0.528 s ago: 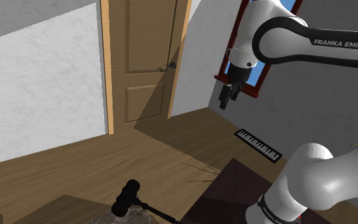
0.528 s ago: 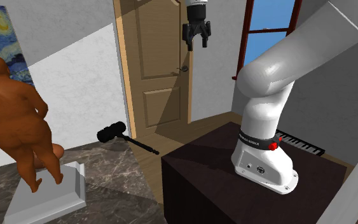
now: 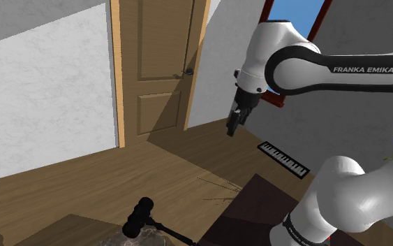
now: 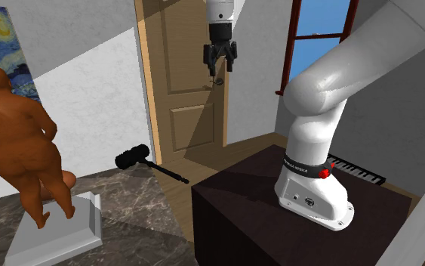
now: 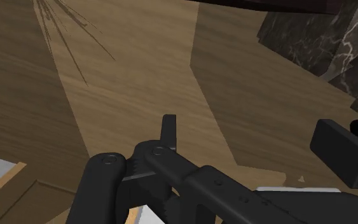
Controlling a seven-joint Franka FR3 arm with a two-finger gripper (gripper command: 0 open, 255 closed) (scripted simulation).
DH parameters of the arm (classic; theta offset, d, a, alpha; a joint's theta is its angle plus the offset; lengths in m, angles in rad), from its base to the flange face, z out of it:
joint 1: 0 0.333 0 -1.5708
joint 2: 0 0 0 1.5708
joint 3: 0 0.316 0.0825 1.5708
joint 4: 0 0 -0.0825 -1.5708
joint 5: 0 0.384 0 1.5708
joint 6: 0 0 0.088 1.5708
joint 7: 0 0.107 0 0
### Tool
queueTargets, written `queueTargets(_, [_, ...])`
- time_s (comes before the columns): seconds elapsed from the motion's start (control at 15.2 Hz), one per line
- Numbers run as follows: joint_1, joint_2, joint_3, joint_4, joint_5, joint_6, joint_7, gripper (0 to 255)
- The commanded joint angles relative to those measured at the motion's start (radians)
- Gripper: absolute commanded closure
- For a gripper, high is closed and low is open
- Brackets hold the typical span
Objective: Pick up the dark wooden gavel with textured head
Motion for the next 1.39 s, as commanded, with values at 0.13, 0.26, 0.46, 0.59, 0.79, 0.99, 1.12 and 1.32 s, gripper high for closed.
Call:
queueTargets(0.13, [0.05,0.028,0.037,-0.086,0.045,0.134,0.014,0])
queueTargets(0.26, [0.076,0.053,0.058,-0.116,0.068,0.199,0.022,0])
queueTargets(0.46, [0.116,0.102,0.091,-0.154,0.102,0.3,0.034,0])
queueTargets(0.59, [0.142,0.141,0.114,-0.173,0.123,0.369,0.042,0])
queueTargets(0.79, [0.18,0.211,0.151,-0.193,0.153,0.477,0.054,0])
queueTargets(0.99, [0.214,0.293,0.19,-0.202,0.176,0.586,0.068,0])
queueTargets(1.12, [0.233,0.353,0.218,-0.202,0.186,0.658,0.079,0])
queueTargets(1.32, [0.256,0.451,0.262,-0.192,0.188,0.766,0.102,0])
